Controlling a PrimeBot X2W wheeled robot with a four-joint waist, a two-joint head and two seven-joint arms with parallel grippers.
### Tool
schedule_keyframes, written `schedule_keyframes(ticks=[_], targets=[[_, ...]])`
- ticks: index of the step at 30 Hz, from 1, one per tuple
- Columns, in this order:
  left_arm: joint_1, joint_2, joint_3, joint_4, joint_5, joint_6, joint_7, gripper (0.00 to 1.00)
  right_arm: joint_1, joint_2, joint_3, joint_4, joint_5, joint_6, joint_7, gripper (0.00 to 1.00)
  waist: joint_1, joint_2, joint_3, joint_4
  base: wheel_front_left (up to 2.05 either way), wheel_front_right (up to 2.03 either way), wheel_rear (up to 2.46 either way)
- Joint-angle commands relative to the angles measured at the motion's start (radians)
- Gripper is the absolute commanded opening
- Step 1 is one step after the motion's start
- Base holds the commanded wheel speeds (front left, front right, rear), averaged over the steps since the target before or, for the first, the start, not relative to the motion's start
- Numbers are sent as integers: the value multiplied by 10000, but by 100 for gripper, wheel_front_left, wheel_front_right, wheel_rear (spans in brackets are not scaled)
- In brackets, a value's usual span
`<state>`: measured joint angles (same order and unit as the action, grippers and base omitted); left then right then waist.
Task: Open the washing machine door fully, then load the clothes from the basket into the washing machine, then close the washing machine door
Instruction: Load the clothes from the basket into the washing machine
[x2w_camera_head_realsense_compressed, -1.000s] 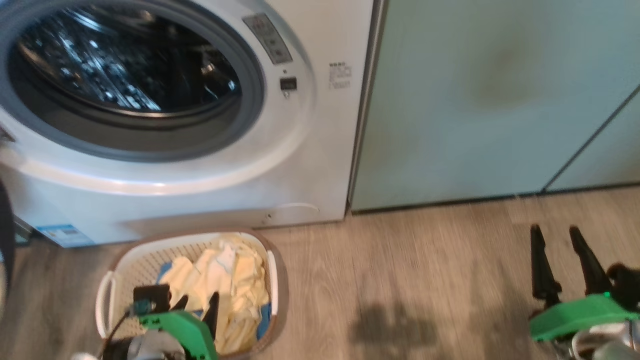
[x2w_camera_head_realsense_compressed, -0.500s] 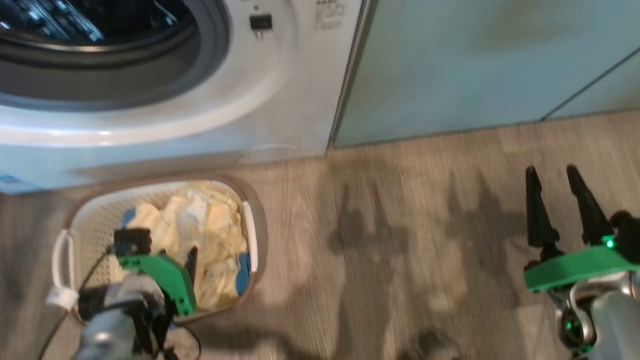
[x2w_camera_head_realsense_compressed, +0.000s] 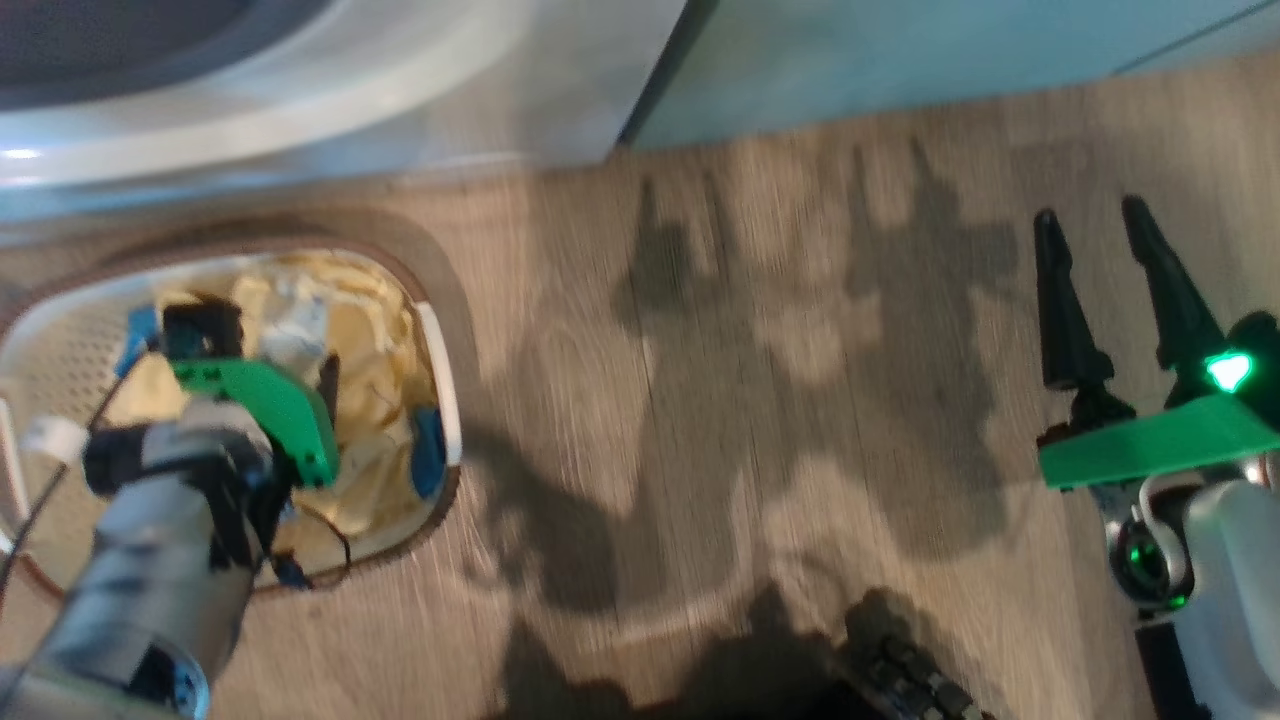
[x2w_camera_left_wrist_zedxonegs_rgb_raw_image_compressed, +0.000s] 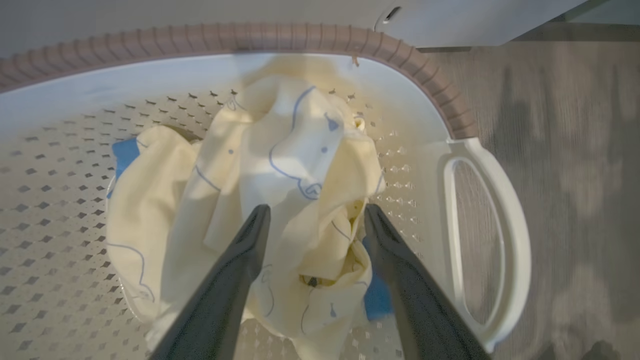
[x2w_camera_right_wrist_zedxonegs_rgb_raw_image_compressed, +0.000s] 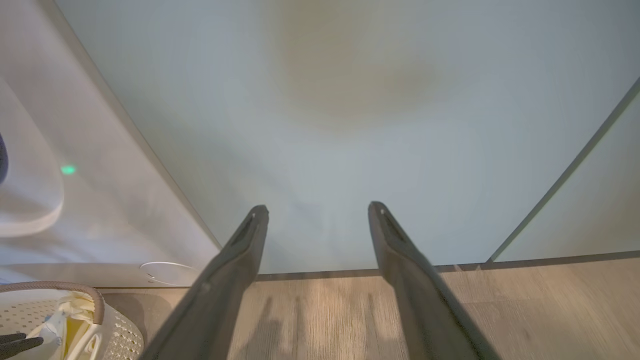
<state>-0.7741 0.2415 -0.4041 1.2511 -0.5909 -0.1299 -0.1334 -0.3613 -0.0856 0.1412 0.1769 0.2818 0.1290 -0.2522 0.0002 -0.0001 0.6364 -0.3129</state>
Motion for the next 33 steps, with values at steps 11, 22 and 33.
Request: schedule_keyframes(ticks=[11,22,33], targets=[[-1784,828,-397,134,-92,-8,33,100,-733,-198,235,-581,12,17,-95,100,-2,1,2229,24,0,0,0],[-2556,1082,-358,351,-148,947,308,100,-1084,-329,375,-724,46,17,-95,100,-2,1,2975,92,0,0,0],[-2393,970,-163,384,-468,961,-259,0,-1107,-362,371,-648,20,17,-95,100,-2,1,2737,102,0,0,0]])
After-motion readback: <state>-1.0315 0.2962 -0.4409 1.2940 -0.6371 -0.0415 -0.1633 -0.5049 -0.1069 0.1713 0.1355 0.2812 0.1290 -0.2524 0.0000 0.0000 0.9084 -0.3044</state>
